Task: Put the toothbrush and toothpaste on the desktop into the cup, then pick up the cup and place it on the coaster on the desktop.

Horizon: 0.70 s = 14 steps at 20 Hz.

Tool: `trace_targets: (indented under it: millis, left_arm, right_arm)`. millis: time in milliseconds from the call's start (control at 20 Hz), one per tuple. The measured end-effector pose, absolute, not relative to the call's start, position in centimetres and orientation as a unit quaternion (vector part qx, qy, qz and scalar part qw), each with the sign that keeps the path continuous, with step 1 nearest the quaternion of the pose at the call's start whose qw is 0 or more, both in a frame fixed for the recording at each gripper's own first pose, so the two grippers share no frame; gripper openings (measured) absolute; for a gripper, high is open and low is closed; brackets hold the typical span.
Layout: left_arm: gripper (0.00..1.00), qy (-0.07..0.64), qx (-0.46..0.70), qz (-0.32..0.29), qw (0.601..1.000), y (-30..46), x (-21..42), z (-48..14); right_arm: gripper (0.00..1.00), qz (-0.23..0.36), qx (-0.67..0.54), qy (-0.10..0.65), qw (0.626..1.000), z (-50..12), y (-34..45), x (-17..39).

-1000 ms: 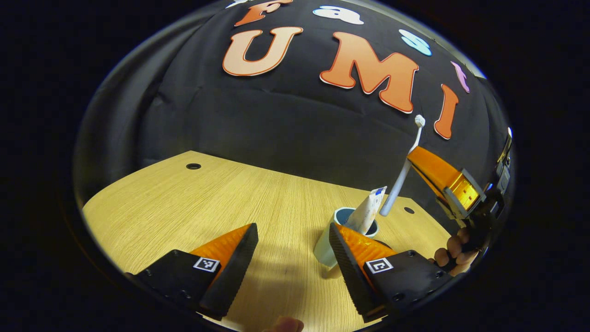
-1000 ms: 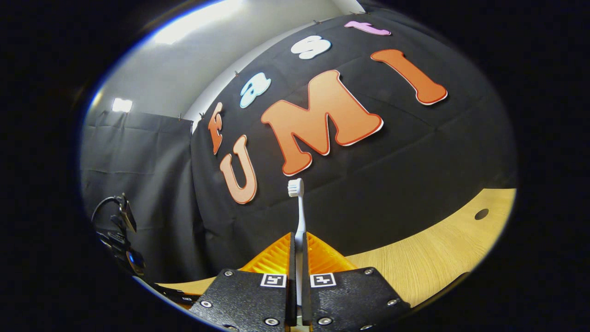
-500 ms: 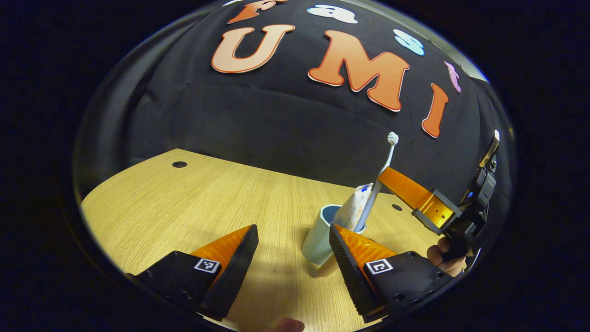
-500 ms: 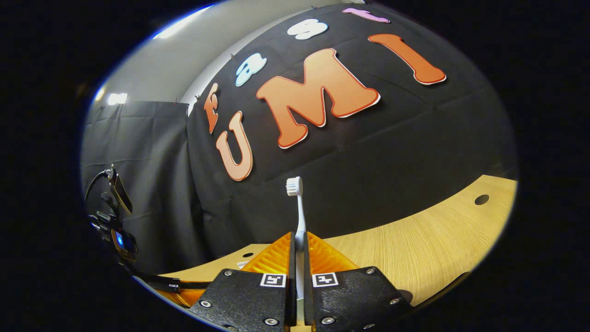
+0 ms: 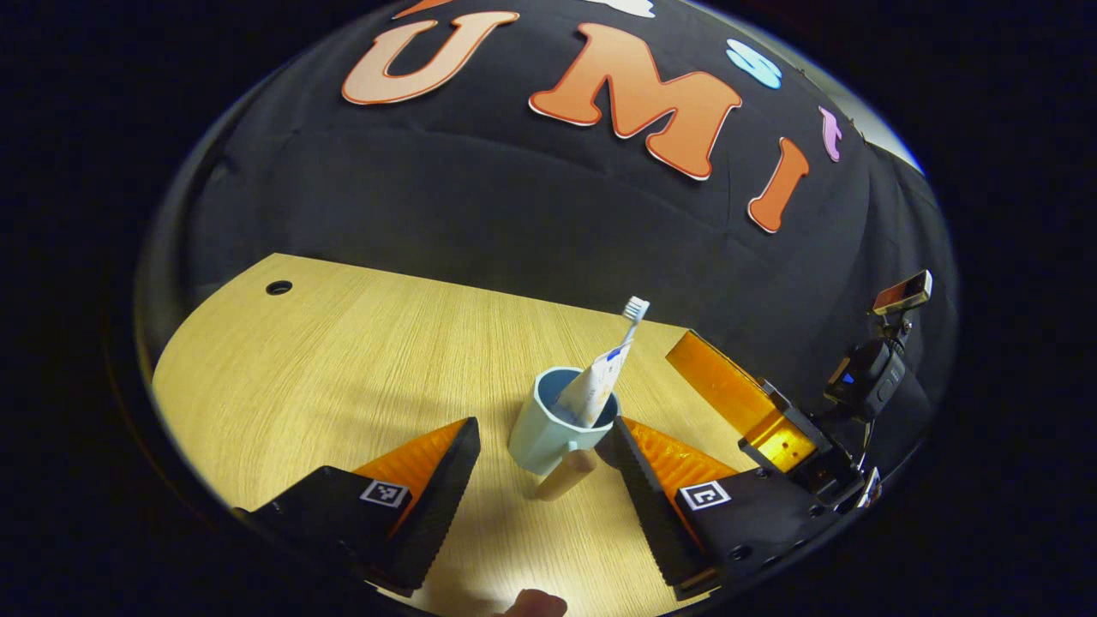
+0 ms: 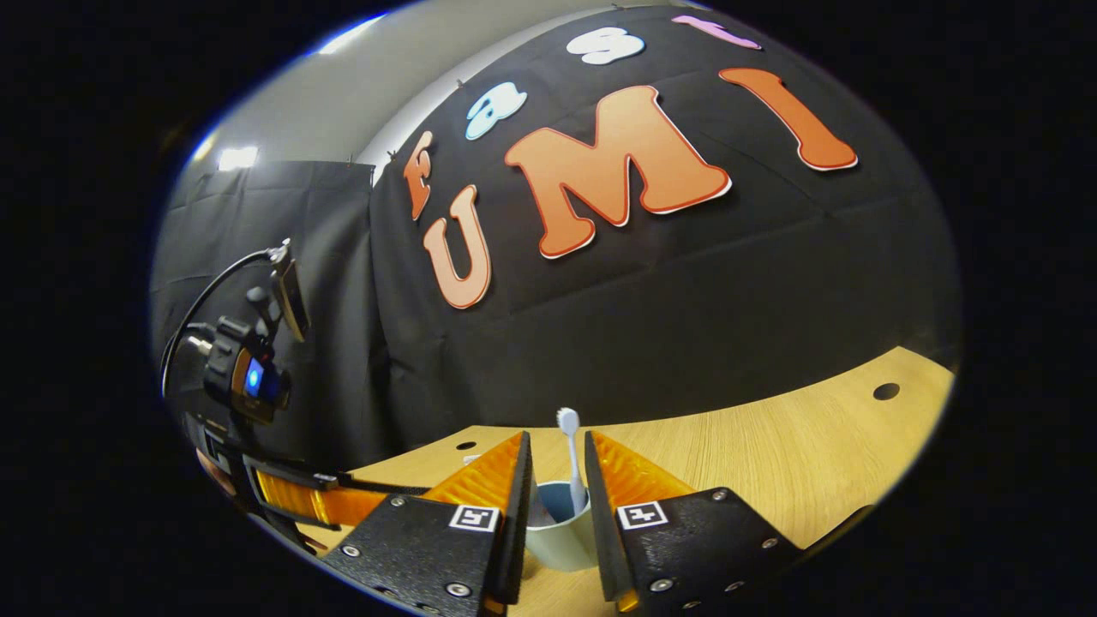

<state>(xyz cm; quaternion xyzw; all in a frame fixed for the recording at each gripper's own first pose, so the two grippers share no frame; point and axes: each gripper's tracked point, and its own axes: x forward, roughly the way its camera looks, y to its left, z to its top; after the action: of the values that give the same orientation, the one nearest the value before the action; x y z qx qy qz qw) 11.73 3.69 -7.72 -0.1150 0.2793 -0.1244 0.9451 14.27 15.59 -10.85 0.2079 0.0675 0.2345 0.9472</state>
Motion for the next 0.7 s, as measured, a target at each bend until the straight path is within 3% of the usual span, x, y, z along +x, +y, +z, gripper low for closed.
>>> trace_targets:
  millis: [50,250,350,550,600,700]
  left_arm:
    - [0.99,0.289,-0.101,-0.130,0.943,3.3,11.7,-7.8]
    - [0.99,0.334,-0.055,-0.141,0.930,2.5,12.4,-9.2]
    - [0.99,0.353,-0.052,-0.143,0.923,1.3,13.0,-10.2]
    - [0.96,0.398,-0.043,-0.153,0.904,0.5,14.7,-12.6]
    - [1.00,0.412,-0.034,-0.152,0.898,0.3,15.2,-13.6]
    - [0.99,0.440,-0.025,-0.150,0.885,-0.5,15.7,-15.2]
  right_arm:
    - [0.39,0.233,0.198,0.066,0.950,-10.7,15.1,14.0]
    - [0.63,0.227,0.170,0.054,0.957,-10.1,13.6,12.8]
    - [0.78,0.226,0.158,0.054,0.960,-9.8,12.7,12.2]
    - [0.83,0.213,0.138,0.046,0.966,-8.7,10.3,11.0]
    - [0.86,0.210,0.133,0.044,0.968,-8.5,9.6,10.6]
    - [0.89,0.205,0.133,0.043,0.969,-8.1,8.3,9.8]
